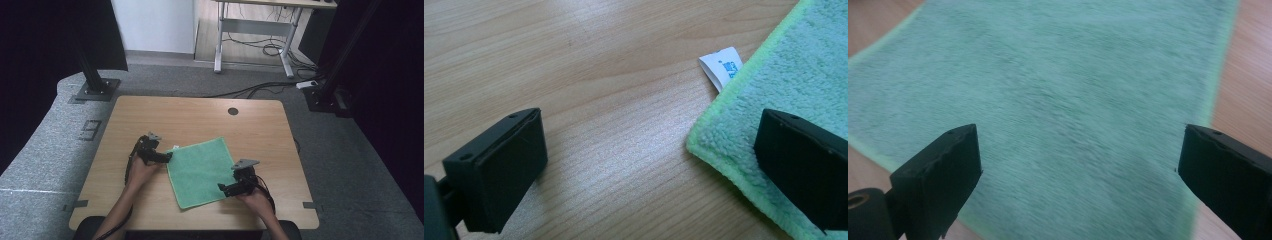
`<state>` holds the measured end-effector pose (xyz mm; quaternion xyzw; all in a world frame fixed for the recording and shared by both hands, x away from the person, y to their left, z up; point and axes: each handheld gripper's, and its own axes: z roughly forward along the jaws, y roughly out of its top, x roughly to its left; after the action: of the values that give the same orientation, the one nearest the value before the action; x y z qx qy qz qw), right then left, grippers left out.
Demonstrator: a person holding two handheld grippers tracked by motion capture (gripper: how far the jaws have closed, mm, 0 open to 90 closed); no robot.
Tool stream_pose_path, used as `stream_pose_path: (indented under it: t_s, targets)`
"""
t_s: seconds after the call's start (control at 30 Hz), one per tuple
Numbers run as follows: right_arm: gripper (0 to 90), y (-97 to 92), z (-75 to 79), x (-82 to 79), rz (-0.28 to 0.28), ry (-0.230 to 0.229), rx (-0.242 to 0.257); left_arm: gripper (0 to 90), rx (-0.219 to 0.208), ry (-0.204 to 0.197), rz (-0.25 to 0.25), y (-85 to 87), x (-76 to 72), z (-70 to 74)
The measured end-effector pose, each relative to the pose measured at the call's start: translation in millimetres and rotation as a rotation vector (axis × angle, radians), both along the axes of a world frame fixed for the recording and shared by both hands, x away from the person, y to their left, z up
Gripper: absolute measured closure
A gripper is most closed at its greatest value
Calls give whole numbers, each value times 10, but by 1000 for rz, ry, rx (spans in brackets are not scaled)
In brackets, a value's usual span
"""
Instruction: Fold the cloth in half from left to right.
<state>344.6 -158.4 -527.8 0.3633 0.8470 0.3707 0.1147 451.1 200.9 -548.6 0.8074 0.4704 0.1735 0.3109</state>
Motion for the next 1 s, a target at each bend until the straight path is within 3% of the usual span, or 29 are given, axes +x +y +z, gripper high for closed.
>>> stream_pose_path:
  t_s: [0.4,0.77,1.0]
  targets:
    - [44,470,-44,-121,151,31,16,8,2,0,-1,1,0,0]
    - [65,789,-86,-264,251,69,32,9,0,-1,0,0,0,-2]
    - [119,1020,-78,-371,325,79,37,8,-1,-1,1,0,0,-1]
